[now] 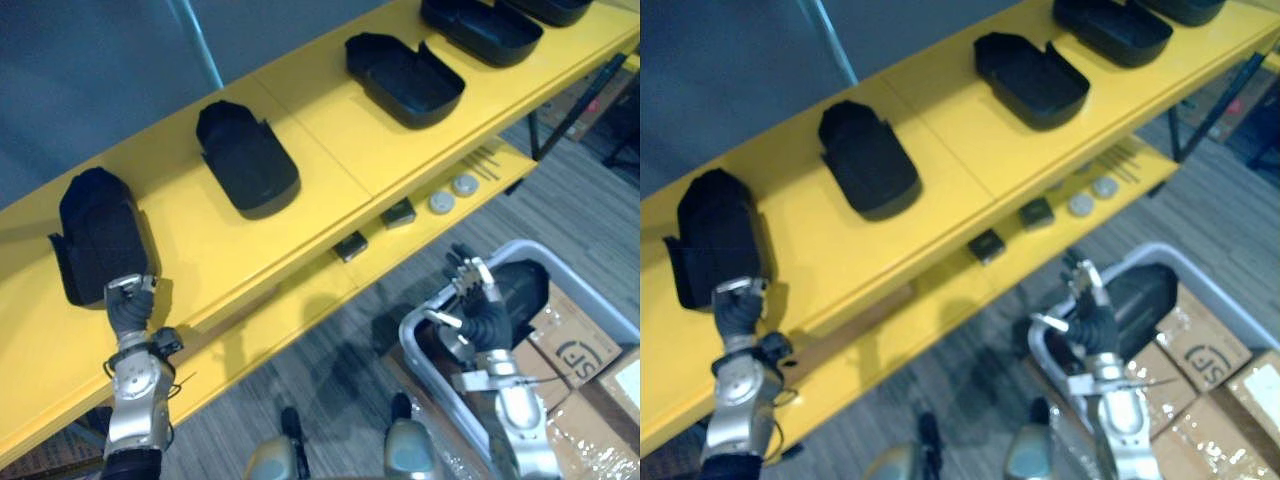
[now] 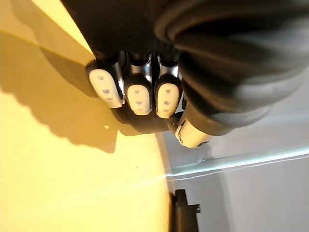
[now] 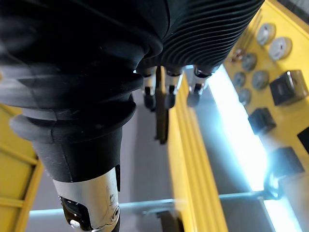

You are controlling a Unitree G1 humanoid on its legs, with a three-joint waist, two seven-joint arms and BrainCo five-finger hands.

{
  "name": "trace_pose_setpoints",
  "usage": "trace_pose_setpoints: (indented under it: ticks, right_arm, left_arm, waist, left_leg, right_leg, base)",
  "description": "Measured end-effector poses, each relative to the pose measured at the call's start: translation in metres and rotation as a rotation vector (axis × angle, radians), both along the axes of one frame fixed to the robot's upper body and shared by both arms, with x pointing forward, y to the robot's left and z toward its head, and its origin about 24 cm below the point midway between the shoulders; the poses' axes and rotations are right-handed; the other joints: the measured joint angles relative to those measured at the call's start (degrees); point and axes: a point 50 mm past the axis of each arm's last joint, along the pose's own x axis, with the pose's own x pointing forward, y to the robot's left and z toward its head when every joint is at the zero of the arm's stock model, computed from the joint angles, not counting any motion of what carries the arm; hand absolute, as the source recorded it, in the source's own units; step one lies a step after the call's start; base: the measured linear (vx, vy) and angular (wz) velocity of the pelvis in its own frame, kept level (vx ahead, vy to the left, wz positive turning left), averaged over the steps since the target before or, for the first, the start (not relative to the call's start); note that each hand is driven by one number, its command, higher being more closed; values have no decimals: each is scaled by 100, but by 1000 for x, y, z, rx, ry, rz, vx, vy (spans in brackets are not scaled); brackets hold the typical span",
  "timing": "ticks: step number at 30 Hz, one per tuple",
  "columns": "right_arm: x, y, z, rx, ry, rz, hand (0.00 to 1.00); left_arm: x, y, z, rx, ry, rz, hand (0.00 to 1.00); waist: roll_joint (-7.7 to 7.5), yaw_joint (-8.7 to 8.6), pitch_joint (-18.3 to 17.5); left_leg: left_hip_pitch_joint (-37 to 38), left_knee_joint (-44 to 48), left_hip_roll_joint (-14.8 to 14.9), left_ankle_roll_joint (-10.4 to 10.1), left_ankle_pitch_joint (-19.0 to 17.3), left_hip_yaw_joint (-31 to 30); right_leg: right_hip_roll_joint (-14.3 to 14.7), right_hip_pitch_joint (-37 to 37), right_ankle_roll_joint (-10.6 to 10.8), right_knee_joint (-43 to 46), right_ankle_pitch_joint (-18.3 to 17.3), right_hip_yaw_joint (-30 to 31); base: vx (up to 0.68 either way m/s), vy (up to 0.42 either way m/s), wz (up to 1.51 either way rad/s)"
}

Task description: Walk over and take plastic housings, then place them on the shelf

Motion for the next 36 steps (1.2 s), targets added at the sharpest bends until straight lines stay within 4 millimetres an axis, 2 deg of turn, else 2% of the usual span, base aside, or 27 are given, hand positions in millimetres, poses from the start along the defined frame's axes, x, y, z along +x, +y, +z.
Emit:
trace_pose_setpoints:
  ticks: [3,6,10,13,15,17,19,20,22,25,28,30,31,32,36]
  right_arm:
    - [-4,3,-4,20,15,-4,0]
    - [-11,7,-8,37,35,-1,0]
    - [-19,7,-7,44,39,-5,0]
    - [-20,8,-7,38,39,12,0]
    - [-20,8,-7,37,39,17,0]
    - [-20,7,-7,36,39,16,0]
    - [-22,8,-9,42,48,9,0]
    - [-23,8,-11,47,54,5,0]
    - [-27,10,-15,76,73,-15,0]
    - [-30,13,-21,85,98,-27,0]
    - [-30,14,-26,90,131,-46,0]
    - [-30,15,-27,90,141,-47,0]
    - [-30,15,-28,90,145,-47,0]
    - [-28,16,-30,86,159,-43,0]
    - [-24,14,-38,49,205,-19,0]
  left_arm:
    - [-15,-9,14,12,-82,-57,0]
    - [-35,-25,35,18,-218,-189,0]
    - [-61,-52,61,-6,-398,-554,0]
    - [-72,-57,67,-69,-507,-783,0]
    - [-76,-55,75,-86,-594,-863,0]
    - [-82,-48,87,-76,-685,-860,0]
    - [-92,-32,97,-50,-754,-719,0]
    - [-94,-27,98,-52,-761,-661,0]
    - [-104,-11,93,-82,-772,-433,0]
    - [-107,0,82,-53,-641,-138,0]
    - [-107,9,69,4,-511,85,0]
    - [-105,22,51,36,-397,270,0]
    - [-103,26,47,40,-366,305,0]
    - [-95,35,36,15,-306,371,0]
    - [-71,51,19,2,-158,402,0]
  waist:
    - [2,2,1]
    - [14,59,-1]
    - [62,114,-20]
    - [185,145,-114]
    - [267,194,-167]
    - [322,246,-210]
    - [367,259,-353]
    - [376,264,-405]
    - [347,269,-562]
    - [245,345,-638]
    - [162,405,-683]
    - [121,410,-706]
    - [119,409,-706]
    - [119,406,-706]
    - [124,391,-704]
  left_leg:
    - [0,-2,-2,8,-5,-7]
    - [1,-3,-2,10,-6,-23]
    - [77,-16,-10,10,-6,-183]
    - [107,-44,-23,12,-7,-203]
    - [119,-47,-24,12,-7,-207]
    - [157,-66,-21,11,-6,-210]
    - [195,-141,-25,5,4,-213]
    - [196,-151,-25,5,5,-219]
    - [204,-170,-29,6,5,-277]
    - [210,-179,-27,5,5,-342]
    - [206,-186,-32,5,5,-344]
    - [206,-186,-39,5,5,-342]
    - [206,-186,-39,5,5,-341]
    - [205,-186,-38,3,6,-338]
    - [183,-189,-40,-2,11,-273]
  right_leg:
    - [-1,16,1,-18,0,-12]
    - [-2,32,1,-29,0,-30]
    - [-10,269,3,-138,1,-207]
    - [-16,369,4,-240,5,-269]
    - [-16,398,21,-255,15,-292]
    - [-14,417,31,-254,21,-292]
    - [-13,439,46,-285,32,-303]
    - [-10,456,52,-315,36,-315]
    - [-5,545,61,-409,44,-386]
    - [0,605,60,-455,44,-461]
    - [-2,605,59,-470,45,-462]
    - [-8,599,58,-469,45,-459]
    - [-8,595,58,-466,45,-456]
    - [-9,582,57,-452,45,-449]
    - [-12,475,56,-403,44,-362]
  base:
    - [0,0,0]
    - [0,0,2]
    - [-6,2,18]
    - [-11,12,7]
    - [0,5,2]
    - [0,0,0]
    - [0,0,0]
    - [44,-1,8]
    - [56,-4,13]
    - [14,-5,13]
    - [0,0,0]
    - [0,0,0]
    - [0,0,0]
    - [0,0,0]
    - [-19,8,-9]
